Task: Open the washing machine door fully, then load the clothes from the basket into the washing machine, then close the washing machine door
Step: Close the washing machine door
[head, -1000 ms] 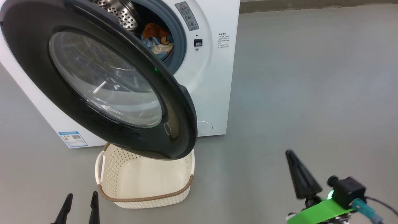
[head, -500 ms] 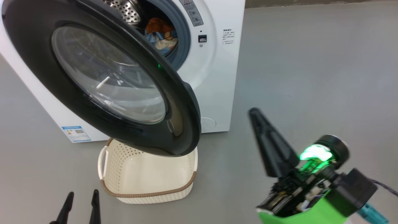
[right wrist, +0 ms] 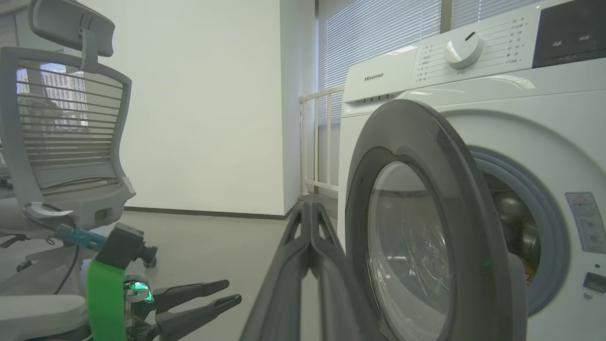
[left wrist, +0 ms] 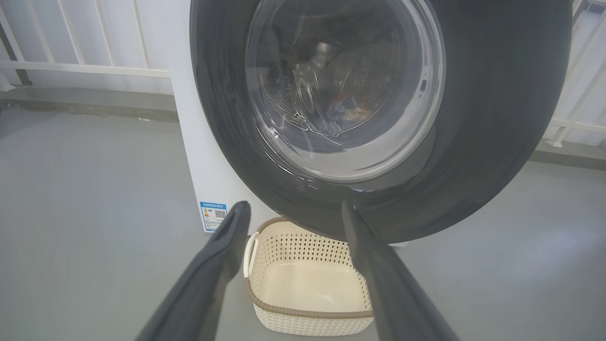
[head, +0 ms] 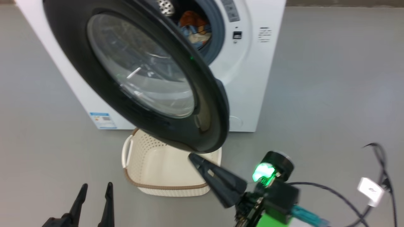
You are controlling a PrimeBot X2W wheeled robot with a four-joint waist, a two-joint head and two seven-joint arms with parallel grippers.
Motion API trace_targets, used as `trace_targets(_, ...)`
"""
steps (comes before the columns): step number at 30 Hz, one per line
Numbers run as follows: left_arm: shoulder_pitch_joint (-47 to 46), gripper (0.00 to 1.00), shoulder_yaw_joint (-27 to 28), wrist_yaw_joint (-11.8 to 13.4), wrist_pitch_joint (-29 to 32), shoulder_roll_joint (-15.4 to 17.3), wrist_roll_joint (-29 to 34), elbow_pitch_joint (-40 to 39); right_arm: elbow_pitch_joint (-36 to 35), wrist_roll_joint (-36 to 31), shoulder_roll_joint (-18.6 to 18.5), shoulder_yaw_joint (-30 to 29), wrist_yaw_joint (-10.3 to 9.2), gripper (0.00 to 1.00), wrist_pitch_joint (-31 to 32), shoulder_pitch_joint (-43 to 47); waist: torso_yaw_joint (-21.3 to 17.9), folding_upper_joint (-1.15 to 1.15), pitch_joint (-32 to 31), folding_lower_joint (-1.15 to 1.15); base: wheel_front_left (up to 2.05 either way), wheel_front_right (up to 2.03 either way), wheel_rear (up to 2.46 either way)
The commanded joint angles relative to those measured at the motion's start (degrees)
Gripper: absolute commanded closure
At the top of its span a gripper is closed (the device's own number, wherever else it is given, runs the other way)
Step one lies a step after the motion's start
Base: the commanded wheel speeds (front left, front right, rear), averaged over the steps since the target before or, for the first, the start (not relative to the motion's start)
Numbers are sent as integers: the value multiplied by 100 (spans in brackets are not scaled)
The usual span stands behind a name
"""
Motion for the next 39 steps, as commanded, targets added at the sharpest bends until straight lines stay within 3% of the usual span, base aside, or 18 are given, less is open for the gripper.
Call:
trace_targets(1, -272, 0, 138, -9, -37, 80, -49, -151, 19, 73, 20, 218, 9, 100, -26, -225, 270, 0, 101, 0, 0, 0, 0)
trace_targets(6, -417, 0, -53, -9, -37, 89, -123, -167, 607, 244, -45, 484, 9, 100, -26, -395, 653, 0, 262, 0, 0, 0, 0)
trace_targets(15, -726, 0, -350, -9, -37, 96, -250, -212, 1188, 206, -50, 325, 9, 100, -26, -568, 1135, 0, 621, 0, 0, 0, 0)
trace_targets(26, -1048, 0, -491, -9, -37, 68, -464, -207, 1740, -267, 175, -505, 9, 100, -26, -783, 1321, 0, 1165, 0, 0, 0, 0)
trace_targets(39, -1489, 0, -597, -9, -37, 50, -656, -214, 1718, -976, 440, -1630, 9, 100, -26, -1260, 1255, 0, 1859, 0, 0, 0, 0)
